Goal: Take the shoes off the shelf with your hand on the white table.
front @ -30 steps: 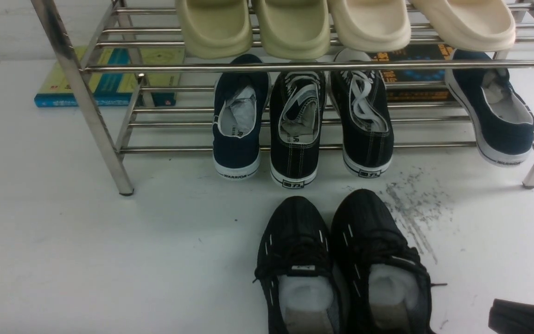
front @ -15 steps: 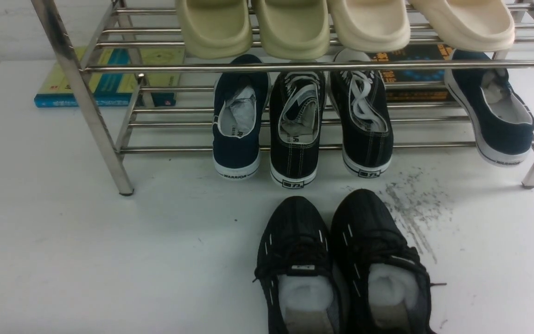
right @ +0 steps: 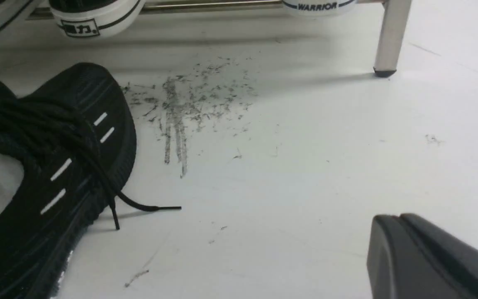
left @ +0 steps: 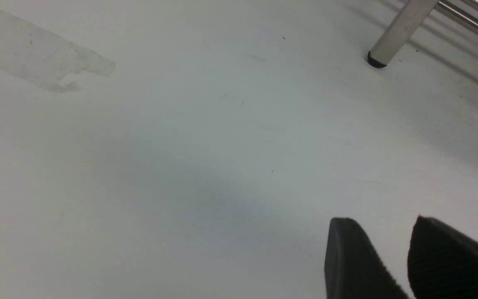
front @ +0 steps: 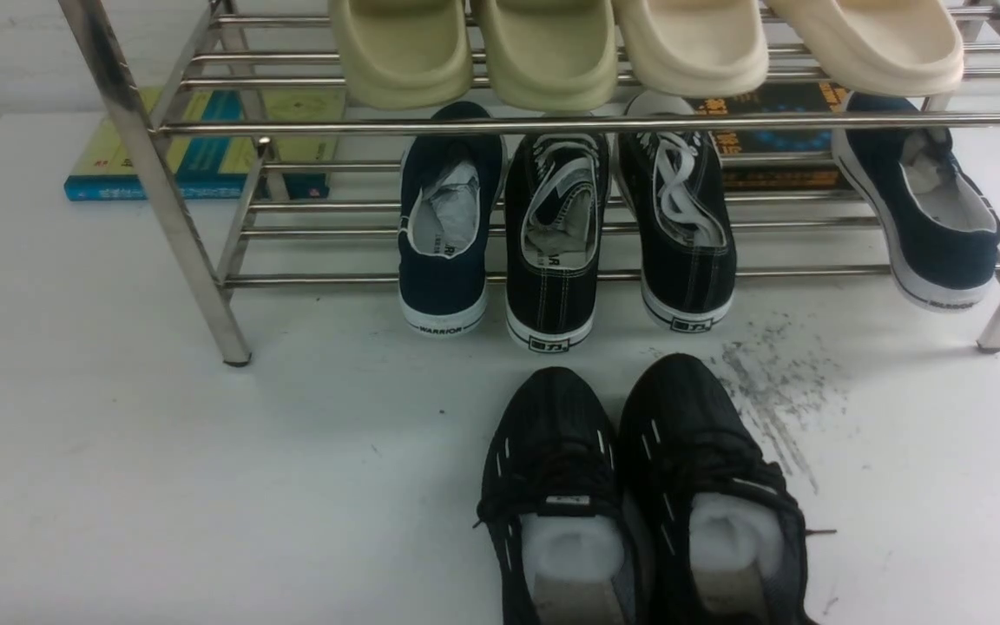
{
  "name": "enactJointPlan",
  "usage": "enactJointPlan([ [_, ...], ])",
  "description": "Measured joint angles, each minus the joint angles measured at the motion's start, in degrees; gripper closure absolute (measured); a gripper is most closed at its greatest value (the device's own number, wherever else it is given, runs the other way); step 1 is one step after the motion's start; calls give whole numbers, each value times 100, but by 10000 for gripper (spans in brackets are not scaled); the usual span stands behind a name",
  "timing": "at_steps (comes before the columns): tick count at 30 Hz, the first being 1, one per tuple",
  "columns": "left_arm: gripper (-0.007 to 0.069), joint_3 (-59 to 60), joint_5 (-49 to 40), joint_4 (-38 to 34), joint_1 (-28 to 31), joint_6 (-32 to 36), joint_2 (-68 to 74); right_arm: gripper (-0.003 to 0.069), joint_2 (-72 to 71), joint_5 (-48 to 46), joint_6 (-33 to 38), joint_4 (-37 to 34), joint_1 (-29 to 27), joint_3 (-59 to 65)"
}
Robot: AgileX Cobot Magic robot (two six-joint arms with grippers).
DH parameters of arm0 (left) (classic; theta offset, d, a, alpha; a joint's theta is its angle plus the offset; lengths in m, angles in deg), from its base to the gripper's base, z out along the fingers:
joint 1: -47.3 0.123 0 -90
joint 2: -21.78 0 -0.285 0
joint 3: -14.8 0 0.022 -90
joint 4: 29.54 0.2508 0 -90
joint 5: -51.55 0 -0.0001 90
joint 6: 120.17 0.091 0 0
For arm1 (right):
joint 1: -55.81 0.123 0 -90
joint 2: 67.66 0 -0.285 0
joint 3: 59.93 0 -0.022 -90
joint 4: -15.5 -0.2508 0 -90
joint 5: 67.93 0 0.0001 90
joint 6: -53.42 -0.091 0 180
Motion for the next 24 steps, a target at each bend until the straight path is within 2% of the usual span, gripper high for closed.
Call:
enactJointPlan([
  [24, 383, 0, 0, 0, 0, 0, 0, 610, 0, -8, 0, -110, -48, 0],
])
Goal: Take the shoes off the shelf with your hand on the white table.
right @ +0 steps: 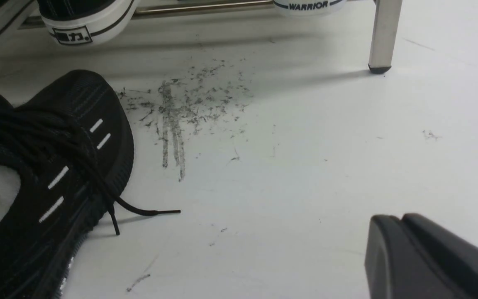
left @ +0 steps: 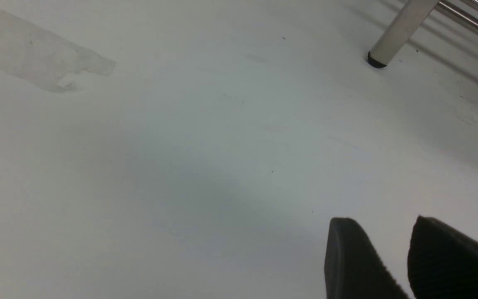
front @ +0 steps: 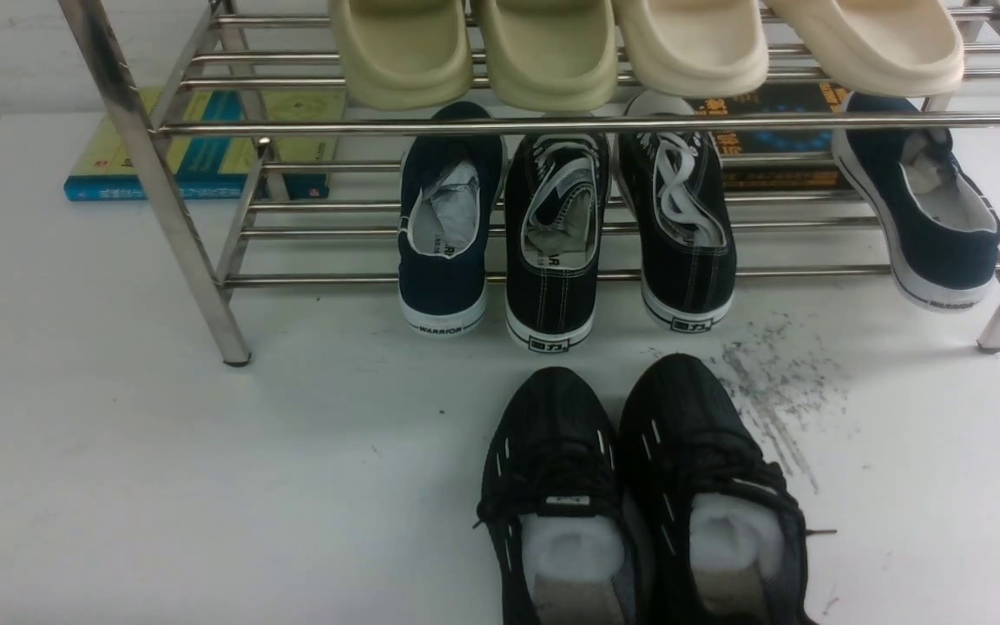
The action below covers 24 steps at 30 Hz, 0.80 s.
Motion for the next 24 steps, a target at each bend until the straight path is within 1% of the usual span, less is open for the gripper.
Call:
enactJointPlan([
  [13, 383, 0, 39, 0, 0, 70, 0, 592, 0, 0, 0, 0, 0, 0],
  [16, 383, 7, 154, -18, 0, 340, 0, 587, 0, 0, 0, 0, 0, 0],
  [17, 383, 19, 221, -60, 0, 587, 0, 582, 0, 0, 0, 0, 0, 0],
  [19, 383, 19, 226, -101, 0, 687, 0, 580, 0, 0, 0, 0, 0, 0],
  [20, 383, 25, 249, -174, 0, 870, 0, 578, 0, 0, 0, 0, 0, 0],
  [24, 383, 25, 256, -246, 0, 991, 0, 578, 0, 0, 0, 0, 0, 0],
])
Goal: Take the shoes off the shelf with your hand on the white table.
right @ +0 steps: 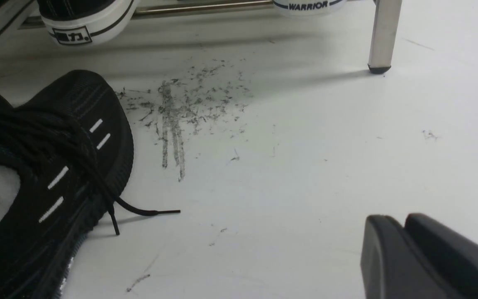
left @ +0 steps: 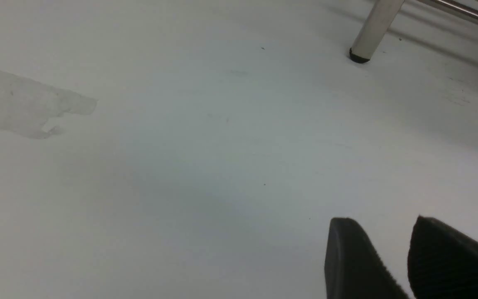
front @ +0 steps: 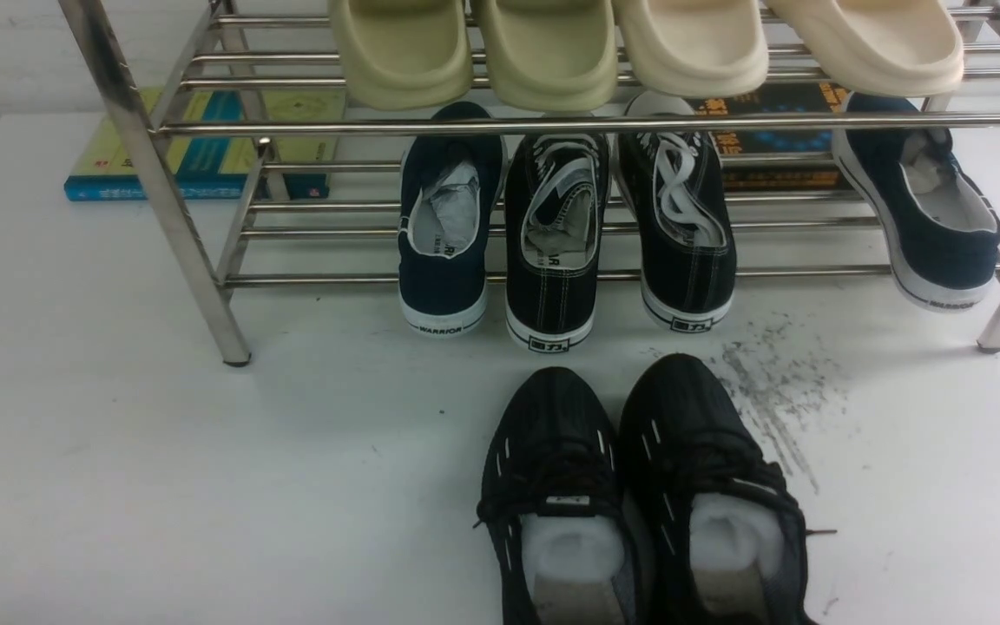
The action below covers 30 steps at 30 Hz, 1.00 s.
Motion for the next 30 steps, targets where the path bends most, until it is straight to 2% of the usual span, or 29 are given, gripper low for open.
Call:
enactJointPlan([
  [30, 383, 0, 0, -17, 0, 43, 0, 545, 0, 0, 0, 0, 0, 0],
])
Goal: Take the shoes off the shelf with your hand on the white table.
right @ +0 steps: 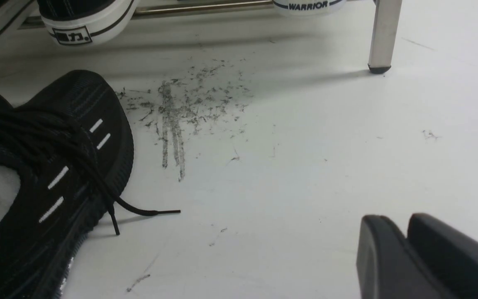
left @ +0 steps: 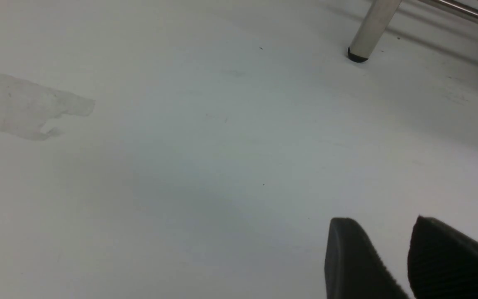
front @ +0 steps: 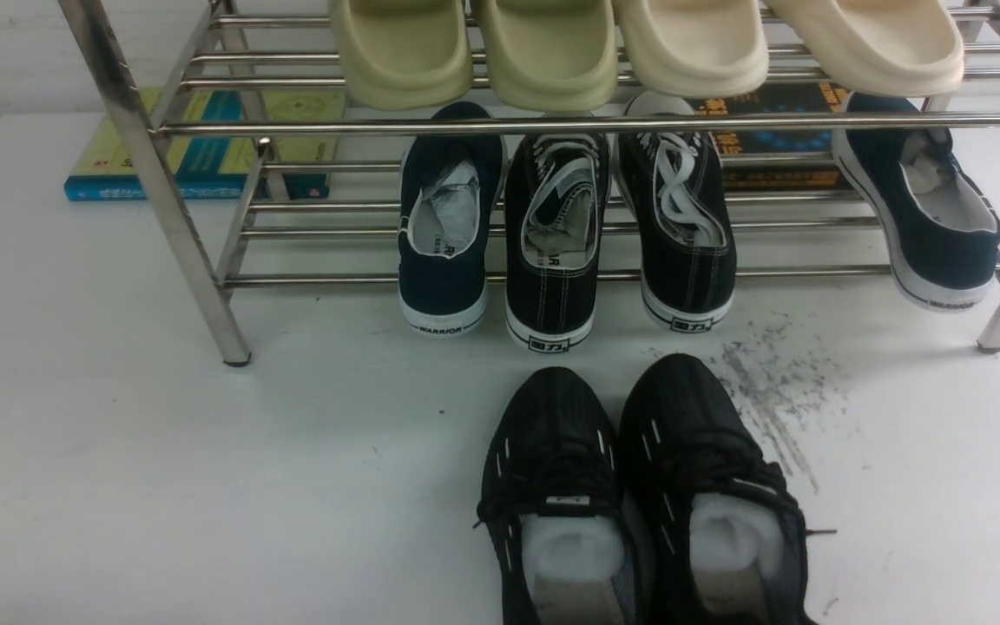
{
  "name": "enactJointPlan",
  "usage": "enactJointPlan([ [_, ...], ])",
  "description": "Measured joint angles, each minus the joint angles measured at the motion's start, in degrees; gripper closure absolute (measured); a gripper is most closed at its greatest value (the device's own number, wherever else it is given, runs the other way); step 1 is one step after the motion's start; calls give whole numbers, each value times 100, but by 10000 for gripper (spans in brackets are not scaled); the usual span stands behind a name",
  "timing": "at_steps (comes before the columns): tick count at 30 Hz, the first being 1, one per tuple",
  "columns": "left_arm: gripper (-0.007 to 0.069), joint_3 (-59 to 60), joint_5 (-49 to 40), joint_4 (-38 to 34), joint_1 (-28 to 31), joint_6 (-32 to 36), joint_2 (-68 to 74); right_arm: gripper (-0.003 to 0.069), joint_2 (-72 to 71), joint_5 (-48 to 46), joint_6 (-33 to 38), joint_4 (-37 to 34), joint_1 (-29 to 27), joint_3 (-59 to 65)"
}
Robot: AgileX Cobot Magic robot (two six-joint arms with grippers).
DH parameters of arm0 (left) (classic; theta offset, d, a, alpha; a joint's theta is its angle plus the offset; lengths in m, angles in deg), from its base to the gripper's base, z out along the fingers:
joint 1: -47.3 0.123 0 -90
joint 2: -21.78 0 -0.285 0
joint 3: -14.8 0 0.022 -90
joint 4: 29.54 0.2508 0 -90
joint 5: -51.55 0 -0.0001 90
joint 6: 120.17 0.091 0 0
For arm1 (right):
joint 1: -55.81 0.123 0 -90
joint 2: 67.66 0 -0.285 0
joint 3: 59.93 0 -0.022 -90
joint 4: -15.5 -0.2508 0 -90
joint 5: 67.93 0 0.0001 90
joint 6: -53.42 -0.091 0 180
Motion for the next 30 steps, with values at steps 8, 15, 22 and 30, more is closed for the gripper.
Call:
enactJointPlan([
  [8, 383, 0, 0, 0, 0, 0, 0, 537, 0, 0, 0, 0, 0, 0],
  [15, 383, 0, 0, -2, 0, 12, 0, 526, 0, 0, 0, 0, 0, 0],
  [22, 383, 0, 0, -2, 0, 12, 0, 516, 0, 0, 0, 0, 0, 0],
  [30, 383, 0, 0, -6, 0, 13, 0, 512, 0, 0, 0, 0, 0, 0],
])
